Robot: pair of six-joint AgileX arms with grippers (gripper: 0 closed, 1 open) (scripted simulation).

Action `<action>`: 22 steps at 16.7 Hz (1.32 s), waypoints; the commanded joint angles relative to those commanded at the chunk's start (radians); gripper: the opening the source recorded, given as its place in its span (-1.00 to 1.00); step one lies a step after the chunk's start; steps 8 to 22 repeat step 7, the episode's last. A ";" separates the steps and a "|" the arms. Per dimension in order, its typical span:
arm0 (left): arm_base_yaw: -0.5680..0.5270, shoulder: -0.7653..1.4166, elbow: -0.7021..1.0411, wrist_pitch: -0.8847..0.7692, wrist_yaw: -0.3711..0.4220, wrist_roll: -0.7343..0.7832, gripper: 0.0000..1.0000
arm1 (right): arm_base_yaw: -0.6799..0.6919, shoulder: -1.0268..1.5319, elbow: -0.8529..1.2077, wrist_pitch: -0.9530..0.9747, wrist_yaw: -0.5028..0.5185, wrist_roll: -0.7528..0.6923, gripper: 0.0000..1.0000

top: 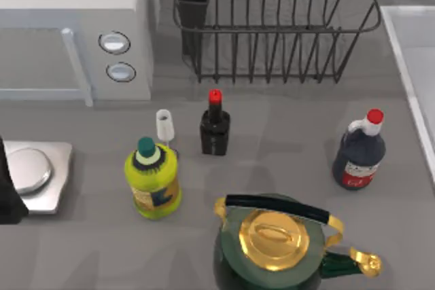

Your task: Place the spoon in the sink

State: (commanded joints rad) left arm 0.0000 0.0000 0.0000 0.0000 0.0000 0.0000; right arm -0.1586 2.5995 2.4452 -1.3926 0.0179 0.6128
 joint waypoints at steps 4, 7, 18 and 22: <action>0.000 0.000 0.000 0.000 0.000 0.000 1.00 | 0.000 0.000 0.000 0.000 0.000 0.000 1.00; 0.000 0.000 0.000 0.000 0.000 0.000 1.00 | 0.000 0.000 0.000 0.000 0.000 0.000 1.00; 0.000 0.000 0.000 0.000 0.000 0.000 1.00 | 0.000 0.000 0.000 0.000 0.000 0.000 1.00; 0.000 0.000 0.000 0.000 0.000 0.000 1.00 | 0.000 0.000 0.000 0.000 0.000 0.000 1.00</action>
